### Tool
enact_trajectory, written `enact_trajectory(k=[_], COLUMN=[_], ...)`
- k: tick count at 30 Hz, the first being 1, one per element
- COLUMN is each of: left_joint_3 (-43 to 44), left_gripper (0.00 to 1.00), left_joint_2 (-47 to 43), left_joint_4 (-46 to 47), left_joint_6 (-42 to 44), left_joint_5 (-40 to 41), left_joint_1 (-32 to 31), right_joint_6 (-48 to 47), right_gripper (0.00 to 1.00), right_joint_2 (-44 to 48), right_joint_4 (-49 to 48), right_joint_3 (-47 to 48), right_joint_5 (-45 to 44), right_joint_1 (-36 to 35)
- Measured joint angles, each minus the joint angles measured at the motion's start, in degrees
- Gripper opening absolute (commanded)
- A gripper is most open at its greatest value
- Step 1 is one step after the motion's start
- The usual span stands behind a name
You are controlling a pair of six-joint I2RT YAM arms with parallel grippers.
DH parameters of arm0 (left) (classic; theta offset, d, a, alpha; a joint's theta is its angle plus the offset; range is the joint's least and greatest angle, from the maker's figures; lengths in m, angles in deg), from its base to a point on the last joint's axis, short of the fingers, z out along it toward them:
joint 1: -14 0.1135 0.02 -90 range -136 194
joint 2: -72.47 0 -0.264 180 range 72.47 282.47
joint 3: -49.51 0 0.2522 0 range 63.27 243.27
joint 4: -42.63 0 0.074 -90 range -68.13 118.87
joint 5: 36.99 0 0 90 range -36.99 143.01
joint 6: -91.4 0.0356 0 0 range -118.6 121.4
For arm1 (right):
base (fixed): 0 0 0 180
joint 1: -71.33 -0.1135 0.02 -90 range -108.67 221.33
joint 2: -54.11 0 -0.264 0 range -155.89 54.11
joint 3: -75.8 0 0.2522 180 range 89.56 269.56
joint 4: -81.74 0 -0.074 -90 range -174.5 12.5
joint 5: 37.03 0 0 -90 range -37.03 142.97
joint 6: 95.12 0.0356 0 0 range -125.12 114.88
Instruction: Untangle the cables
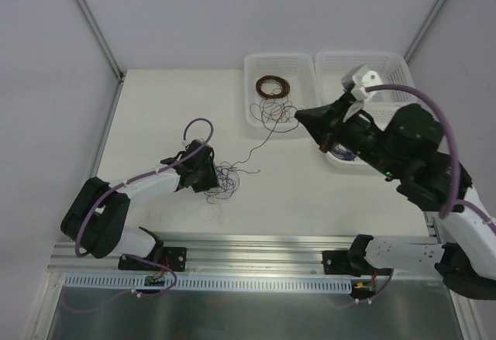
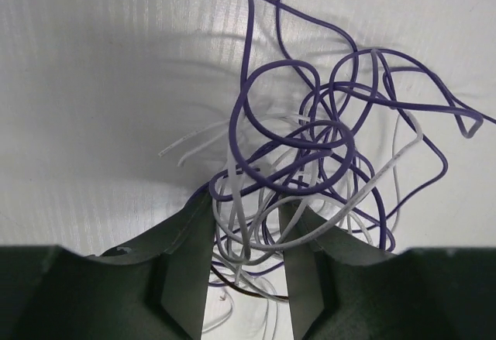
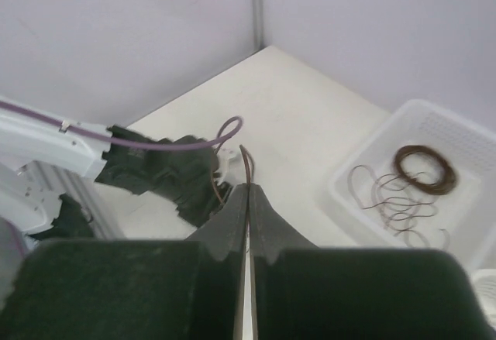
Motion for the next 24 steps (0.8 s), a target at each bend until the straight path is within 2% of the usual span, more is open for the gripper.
enact_trajectory(k=[9,12,19,20,24], left_joint_3=[0.1,0.4,1.3,1.5,2.8], left_gripper=[0.27,0.27,0.52,0.58,0.70], left_joint_2=[0.5,0.6,0.0,-0.8,-6.6], left_joint_4=[-0.1,-0.6,-2.4,-3.0,-5.7], left_joint_6=[0.1,0.2,1.0,1.2,2.4], left_joint_5=[2.6,3.3,3.8,3.8,3.9], left_joint_1=[0.0,0.2,0.2,0.2,0.2], right_joint_6=[-8.5,-10.0,-11.1,-11.2,-12.5], right_gripper=[0.01,0.01,0.01,0.01,0.01], right_joint_2=[10.7,14.8,18.6,18.4,16.4], right_joint_4=[4.7,5.5,6.2,6.4,7.0], right_joint_3=[8.2,8.3,4.6,3.7,1.2], right_joint_5=[-15.1,-19.7,-25.6,-26.1,-27.7], right_joint_1=[0.0,0.0,0.0,0.0,0.0])
